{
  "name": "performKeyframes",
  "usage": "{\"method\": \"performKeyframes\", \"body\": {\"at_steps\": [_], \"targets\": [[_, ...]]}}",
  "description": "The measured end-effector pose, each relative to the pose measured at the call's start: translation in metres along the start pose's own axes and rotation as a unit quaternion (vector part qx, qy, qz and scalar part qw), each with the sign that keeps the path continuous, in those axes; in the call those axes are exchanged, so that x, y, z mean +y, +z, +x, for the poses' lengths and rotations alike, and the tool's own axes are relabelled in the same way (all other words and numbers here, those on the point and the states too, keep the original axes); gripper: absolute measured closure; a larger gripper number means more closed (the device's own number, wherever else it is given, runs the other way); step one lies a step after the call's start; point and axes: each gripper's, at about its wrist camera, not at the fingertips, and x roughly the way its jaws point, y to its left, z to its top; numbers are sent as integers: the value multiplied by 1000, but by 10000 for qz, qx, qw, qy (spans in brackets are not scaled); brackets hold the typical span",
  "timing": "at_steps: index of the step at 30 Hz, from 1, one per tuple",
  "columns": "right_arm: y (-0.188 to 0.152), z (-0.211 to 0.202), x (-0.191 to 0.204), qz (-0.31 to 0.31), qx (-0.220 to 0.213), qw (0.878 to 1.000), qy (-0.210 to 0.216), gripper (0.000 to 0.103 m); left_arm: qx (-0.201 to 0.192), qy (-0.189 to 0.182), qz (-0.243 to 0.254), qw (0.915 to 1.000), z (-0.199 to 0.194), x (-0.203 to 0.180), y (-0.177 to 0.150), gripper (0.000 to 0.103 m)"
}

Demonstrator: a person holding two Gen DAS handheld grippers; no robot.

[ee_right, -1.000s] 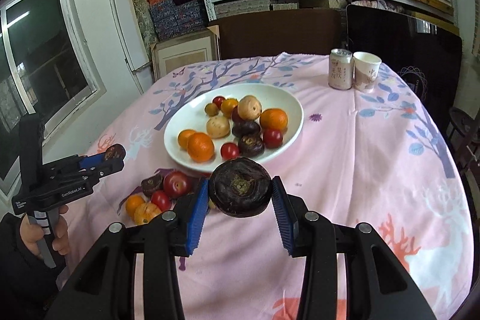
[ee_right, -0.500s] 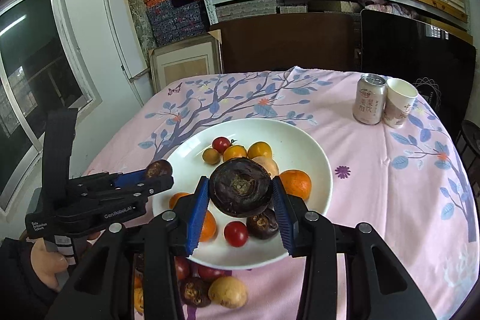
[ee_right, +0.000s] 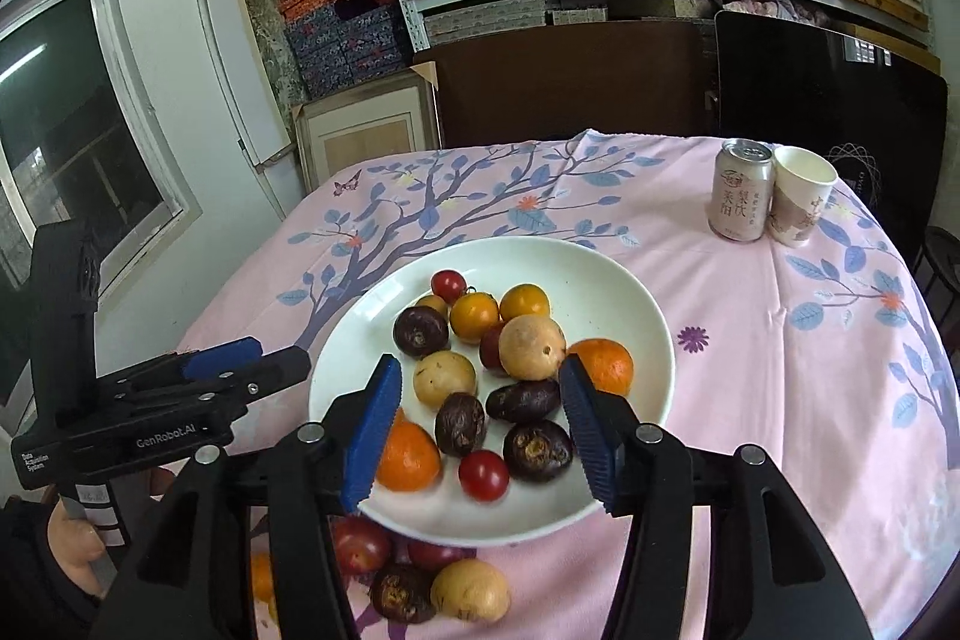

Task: Organize fruits
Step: 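Carry both dark brown fruits onto the plate and open both tools, then grasp the large pale yellow fruit with the left tool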

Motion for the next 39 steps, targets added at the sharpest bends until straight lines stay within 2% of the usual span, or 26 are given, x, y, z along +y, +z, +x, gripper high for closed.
{"method": "performKeyframes", "body": {"at_steps": [3,7,11,15,20,22,24,28,29,30,32,35,39], "targets": [[-29,-28,-7,168,54,9998,96,47,71,-98,218,9997,-23,-4,-27,30],[-83,-54,-16,392,-58,9990,211,46,179,-39,632,9978,-45,-11,-72,30],[-125,-53,-26,820,34,9958,415,46,268,90,935,9952,-54,-18,-109,30],[-143,-45,-26,747,78,9969,220,46,268,399,1402,9890,-51,-37,-137,30],[-144,-41,-35,951,127,9945,420,46,227,703,1938,9783,-39,-65,-150,46],[-147,-38,-44,1168,190,9919,466,46,148,942,2138,9722,-33,-71,-152,47],[-148,-37,-49,1299,196,9900,519,46,78,994,2296,9682,-31,-76,-155,49],[-149,-38,-45,1228,180,9907,556,46,-23,1169,2686,9561,-29,-89,-165,50],[-149,-38,-45,1233,165,9906,567,46,-25,1217,2738,9541,-27,-90,-166,48],[-150,-40,-46,1247,154,9904,575,46,-12,1242,2731,9539,-26,-90,-166,43],[-150,-40,-46,1264,141,9901,597,46,0,1239,2654,9562,-25,-87,-164,40],[-150,-40,-47,1268,142,9900,599,46,-9,1225,2622,9572,-25,-86,-164,40],[-151,-41,-47,1278,125,9900,584,46,-76,1119,2601,9590,-29,-87,-164,55]]}}
